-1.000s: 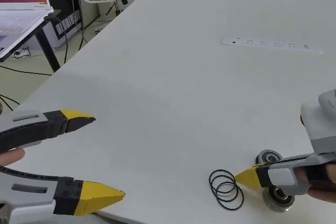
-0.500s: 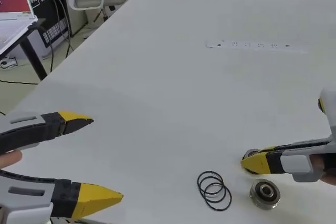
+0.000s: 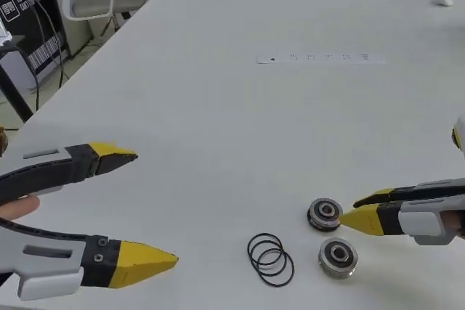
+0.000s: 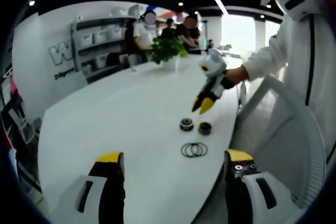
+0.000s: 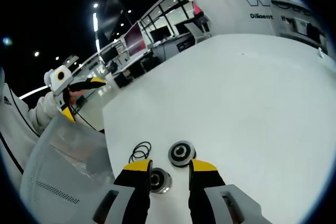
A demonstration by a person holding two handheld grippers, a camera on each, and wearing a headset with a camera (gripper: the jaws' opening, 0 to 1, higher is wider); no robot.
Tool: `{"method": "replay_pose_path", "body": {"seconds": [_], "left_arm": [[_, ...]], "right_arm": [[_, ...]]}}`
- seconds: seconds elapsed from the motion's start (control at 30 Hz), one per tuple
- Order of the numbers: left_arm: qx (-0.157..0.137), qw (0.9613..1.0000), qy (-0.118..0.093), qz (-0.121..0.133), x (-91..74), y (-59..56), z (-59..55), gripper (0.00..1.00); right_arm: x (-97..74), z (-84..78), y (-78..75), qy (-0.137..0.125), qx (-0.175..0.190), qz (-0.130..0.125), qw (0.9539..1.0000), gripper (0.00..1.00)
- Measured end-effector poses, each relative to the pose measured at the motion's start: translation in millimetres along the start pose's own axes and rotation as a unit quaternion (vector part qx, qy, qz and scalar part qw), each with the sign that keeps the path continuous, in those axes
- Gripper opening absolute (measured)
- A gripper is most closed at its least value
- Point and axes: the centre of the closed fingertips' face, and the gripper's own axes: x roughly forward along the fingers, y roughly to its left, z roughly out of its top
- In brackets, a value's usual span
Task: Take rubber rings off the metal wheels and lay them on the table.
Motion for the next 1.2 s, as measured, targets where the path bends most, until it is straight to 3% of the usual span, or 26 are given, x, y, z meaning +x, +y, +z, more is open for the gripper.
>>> {"method": "replay_pose_path", "body": {"seconds": [0.37, 0.67, 0.77, 0.87, 1.2], "left_arm": [[0.036, 0.9983, 0.008, -0.046, 33.7, -8.5, 23.5, 0.77], [0.062, 0.9943, 0.011, -0.086, 66.8, -17.2, 36.3, 0.76], [0.068, 0.9929, 0.011, -0.097, 78.4, -19.3, 39.6, 0.75], [0.078, 0.9911, 0.027, -0.105, 92.7, -20.2, 39.3, 0.74], [0.095, 0.9857, 0.034, -0.135, 130.3, -24.0, 44.9, 0.79]], "right_arm": [[-11.9, -13.1, -16.2, -0.001, -0.006, -0.018, 0.9998, 0.25], [-19.2, -21.8, -23.7, -0.002, -0.005, -0.024, 0.9997, 0.25], [-19.9, -24.2, -24.9, -0.001, -0.006, -0.025, 0.9997, 0.25], [-18.0, -24.8, -26.3, -0.004, -0.002, -0.023, 0.9997, 0.25], [-5.7, -18.8, -22.9, -0.011, -0.020, -0.015, 0.9996, 0.25]]}}
